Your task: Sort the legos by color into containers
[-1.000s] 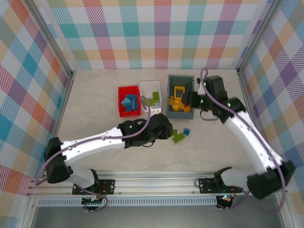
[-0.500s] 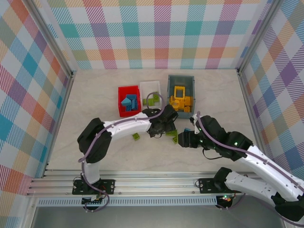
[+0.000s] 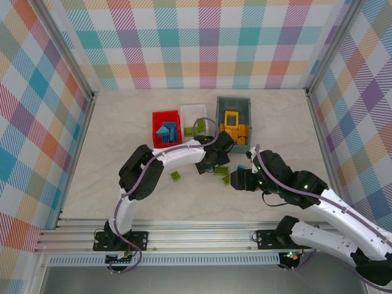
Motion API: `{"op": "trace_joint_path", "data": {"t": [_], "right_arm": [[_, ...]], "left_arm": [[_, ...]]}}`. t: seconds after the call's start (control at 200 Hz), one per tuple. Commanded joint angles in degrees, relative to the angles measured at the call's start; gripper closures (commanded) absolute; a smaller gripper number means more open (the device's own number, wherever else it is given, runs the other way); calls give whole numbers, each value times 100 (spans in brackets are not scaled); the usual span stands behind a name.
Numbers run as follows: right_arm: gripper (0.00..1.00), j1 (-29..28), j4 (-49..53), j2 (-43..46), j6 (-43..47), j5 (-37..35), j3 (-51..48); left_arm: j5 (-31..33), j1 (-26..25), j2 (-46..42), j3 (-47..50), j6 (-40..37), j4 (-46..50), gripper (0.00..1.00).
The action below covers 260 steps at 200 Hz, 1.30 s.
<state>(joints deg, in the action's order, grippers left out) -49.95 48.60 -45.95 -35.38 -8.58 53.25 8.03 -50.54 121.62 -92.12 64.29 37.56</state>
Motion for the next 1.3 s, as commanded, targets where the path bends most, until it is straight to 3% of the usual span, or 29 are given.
{"op": "trace_joint_path", "data": {"t": [0.0, 0.43, 0.765, 0.865, 1.0, 1.16, 1.295], "right_arm": [[36, -49, 26, 0, -84, -57, 97], [37, -59, -39, -61, -127, -91, 71], [39, -332, -308, -353, 242, -45, 182], [40, -756, -660, -739, 545, -152, 310], [40, -1201, -1493, -1358, 1018, -260, 420], [41, -1487, -2566, -2026, 1523, -383, 659], [41, -1494, -2837, -2496, 1560, -456, 985]], "left_arm": [[81, 150, 162, -187, 74, 244, 15], [157, 150, -22, 163, 9, 76, 39], [972, 264, -1951, 1183, -211, 394, 40], [971, 622, -2556, 1448, -224, 448, 40], [553, 1498, -2941, 1619, -198, 362, 41], [171, 2437, -2811, 1500, 109, 207, 43], [-346, 2879, -2148, 1026, 249, 196, 43]]}}
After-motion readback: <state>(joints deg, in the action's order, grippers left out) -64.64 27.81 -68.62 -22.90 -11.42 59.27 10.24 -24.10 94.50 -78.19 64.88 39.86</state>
